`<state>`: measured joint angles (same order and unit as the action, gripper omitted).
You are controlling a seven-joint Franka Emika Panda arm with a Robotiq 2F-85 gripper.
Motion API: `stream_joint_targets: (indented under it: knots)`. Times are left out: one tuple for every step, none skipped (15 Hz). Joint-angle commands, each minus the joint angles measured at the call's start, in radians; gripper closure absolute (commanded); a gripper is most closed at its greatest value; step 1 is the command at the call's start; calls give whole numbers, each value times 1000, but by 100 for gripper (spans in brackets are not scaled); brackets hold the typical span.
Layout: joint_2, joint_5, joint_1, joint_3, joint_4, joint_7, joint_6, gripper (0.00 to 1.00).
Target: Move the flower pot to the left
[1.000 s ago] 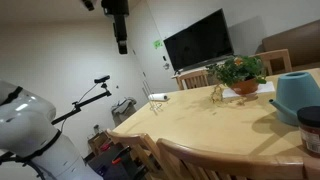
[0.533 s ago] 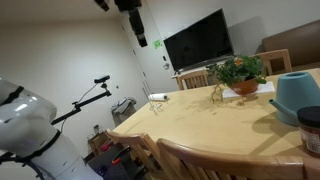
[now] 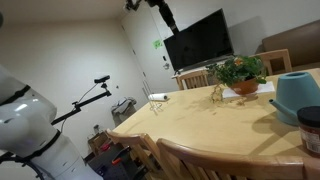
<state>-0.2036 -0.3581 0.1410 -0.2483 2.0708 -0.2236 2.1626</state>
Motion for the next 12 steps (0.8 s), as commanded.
stream_joint_targets:
  knots:
    - [158,-55,21,14,-102,-98,114,0]
    - [199,-48,25,15,-118,-129,142,0]
    - [239,-42,28,15,-142,-156,151,0]
    - [274,-31,31,15,-159,-187,158,0]
    - [311,-24,33,14,-182,-213,161,0]
    - [343,-24,36,13,-210,-226,135,0]
    - [274,-24,35,17,-135,-177,152,0]
    - [300,-24,37,18,-149,-178,152,0]
    - [307,-23,37,18,-149,-177,152,0]
    - [306,-24,38,18,-150,-177,152,0]
    - [302,-24,38,18,-150,-177,152,0]
    - [298,-24,38,19,-150,-177,152,0]
